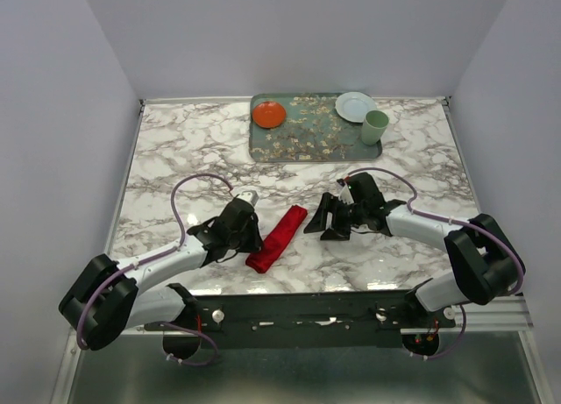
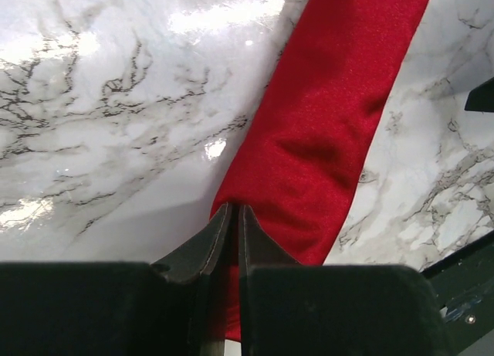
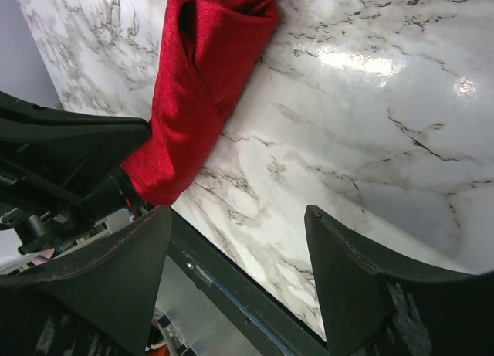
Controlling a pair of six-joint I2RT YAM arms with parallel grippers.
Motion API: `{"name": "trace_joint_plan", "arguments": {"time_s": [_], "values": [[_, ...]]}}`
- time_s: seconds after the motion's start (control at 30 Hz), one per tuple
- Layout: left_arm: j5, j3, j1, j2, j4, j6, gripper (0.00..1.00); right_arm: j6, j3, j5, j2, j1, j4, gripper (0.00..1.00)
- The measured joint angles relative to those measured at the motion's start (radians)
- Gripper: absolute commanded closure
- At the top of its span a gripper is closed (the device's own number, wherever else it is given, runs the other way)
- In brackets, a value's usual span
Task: Fold the napkin, place the utensils inside, and roll it up
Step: Roll the napkin with the utensil
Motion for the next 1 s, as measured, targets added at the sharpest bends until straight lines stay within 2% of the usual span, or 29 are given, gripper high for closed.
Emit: {"name": "trace_joint_plan", "arguments": {"time_s": [0.07,0.17,0.2,0.27,0.3,0.43,0.47,0.5,0.67,0.8,0.83,1.0], "values": [[-0.004,0.000,0.007,0.003,0.000,0.005,0.84,0.000,-0.002,-0.001,0.000,0.002,0.004,0.22],[-0.011,0.008,0.008,0.006,-0.017,0.022,0.75,0.000,-0.004,-0.001,0.000,0.002,0.007,0.22],[-0.016,0.016,0.009,0.007,-0.028,0.027,0.65,0.000,-0.005,-0.001,0.000,0.002,0.008,0.22],[-0.022,0.041,0.009,0.005,-0.055,0.051,0.54,0.000,-0.006,-0.002,0.000,0.002,0.013,0.22],[-0.022,0.051,0.009,0.002,-0.062,0.060,0.45,0.000,-0.006,-0.002,0.000,0.002,0.014,0.22],[-0.034,0.116,-0.033,-0.049,-0.094,0.115,0.31,0.000,-0.006,-0.002,0.002,0.002,0.018,0.22],[-0.043,0.133,-0.053,-0.061,-0.106,0.127,0.18,0.000,-0.006,-0.002,0.002,0.002,0.018,0.22],[-0.059,0.150,-0.080,-0.072,-0.113,0.136,0.01,0.000,-0.006,-0.002,0.002,0.002,0.019,0.22],[-0.182,0.237,-0.264,-0.044,-0.169,0.180,0.04,0.001,-0.009,-0.002,0.002,0.002,0.021,0.22],[-0.305,0.291,-0.379,0.061,-0.211,0.211,0.20,0.006,-0.016,-0.002,0.002,0.002,0.021,0.21],[-0.340,0.303,-0.401,0.095,-0.226,0.215,0.22,0.007,-0.021,-0.001,0.002,0.002,0.023,0.21],[-0.480,0.330,-0.466,0.209,-0.278,0.241,0.21,0.017,-0.066,-0.001,-0.001,0.002,0.031,0.21]]}}
